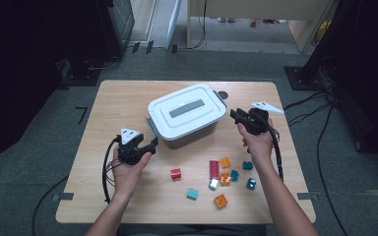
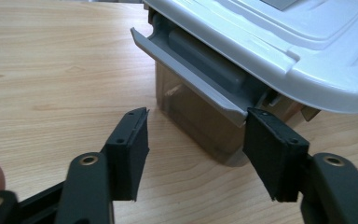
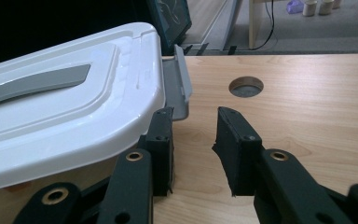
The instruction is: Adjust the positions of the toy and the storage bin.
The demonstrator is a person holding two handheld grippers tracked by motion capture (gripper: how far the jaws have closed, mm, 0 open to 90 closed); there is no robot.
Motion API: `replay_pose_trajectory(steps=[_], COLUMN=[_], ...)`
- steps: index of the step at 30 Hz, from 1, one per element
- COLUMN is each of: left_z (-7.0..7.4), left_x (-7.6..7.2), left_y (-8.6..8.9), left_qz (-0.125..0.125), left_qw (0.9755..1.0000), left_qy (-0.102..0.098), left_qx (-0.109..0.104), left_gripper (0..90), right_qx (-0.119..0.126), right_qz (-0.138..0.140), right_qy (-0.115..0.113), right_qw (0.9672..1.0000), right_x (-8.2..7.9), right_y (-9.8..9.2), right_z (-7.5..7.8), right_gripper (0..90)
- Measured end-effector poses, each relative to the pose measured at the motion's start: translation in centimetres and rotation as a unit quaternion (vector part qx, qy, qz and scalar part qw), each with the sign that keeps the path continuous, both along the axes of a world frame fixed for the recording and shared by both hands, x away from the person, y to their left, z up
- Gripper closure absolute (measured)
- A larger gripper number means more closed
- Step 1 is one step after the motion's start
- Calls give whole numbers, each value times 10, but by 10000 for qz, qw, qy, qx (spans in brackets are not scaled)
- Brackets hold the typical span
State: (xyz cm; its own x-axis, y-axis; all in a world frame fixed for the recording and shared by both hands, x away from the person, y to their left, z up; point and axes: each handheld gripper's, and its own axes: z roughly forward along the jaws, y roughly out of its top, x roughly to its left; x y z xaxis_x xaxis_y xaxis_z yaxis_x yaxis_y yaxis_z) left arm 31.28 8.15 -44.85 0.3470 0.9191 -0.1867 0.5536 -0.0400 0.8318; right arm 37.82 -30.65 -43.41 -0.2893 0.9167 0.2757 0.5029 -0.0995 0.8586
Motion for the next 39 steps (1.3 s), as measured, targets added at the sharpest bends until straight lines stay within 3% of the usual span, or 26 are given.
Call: replay_pose_trajectory(steps=[4,9,11,19,22,27,30,35,39], left_z=[-1,-1,-1,1,3,0,-3,-7,-8], left_x=[4,10,13,18,18,20,21,23,25], left_y=[6,14,18,23,23,21,19,17,16], left_qz=[54,232,271,362,399,339,266,-25,-77], left_qw=[9999,9995,9993,9982,9976,9980,9986,9983,9975], left_qy=[15,-17,-14,-124,-278,-247,-172,-123,-89], left_qx=[-125,-202,-263,-460,-500,-469,-430,-567,-703], left_gripper=[462,509,513,575,578,592,624,691,750], right_qx=[10,398,422,412,221,282,421,331,374], right_qz=[-63,-133,-128,-170,-415,-499,-516,-561,-602], right_qy=[-26,-140,-122,-28,-76,41,122,200,380], right_qw=[10000,9990,9990,9990,9989,9983,9977,9977,9968], right_x=[7,15,15,19,22,26,26,22,18], right_y=[7,12,13,25,31,38,41,42,40], right_z=[1,-1,-2,-10,-13,-19,-20,-17,-13], right_gripper=[683,718,718,734,750,785,856,860,863])
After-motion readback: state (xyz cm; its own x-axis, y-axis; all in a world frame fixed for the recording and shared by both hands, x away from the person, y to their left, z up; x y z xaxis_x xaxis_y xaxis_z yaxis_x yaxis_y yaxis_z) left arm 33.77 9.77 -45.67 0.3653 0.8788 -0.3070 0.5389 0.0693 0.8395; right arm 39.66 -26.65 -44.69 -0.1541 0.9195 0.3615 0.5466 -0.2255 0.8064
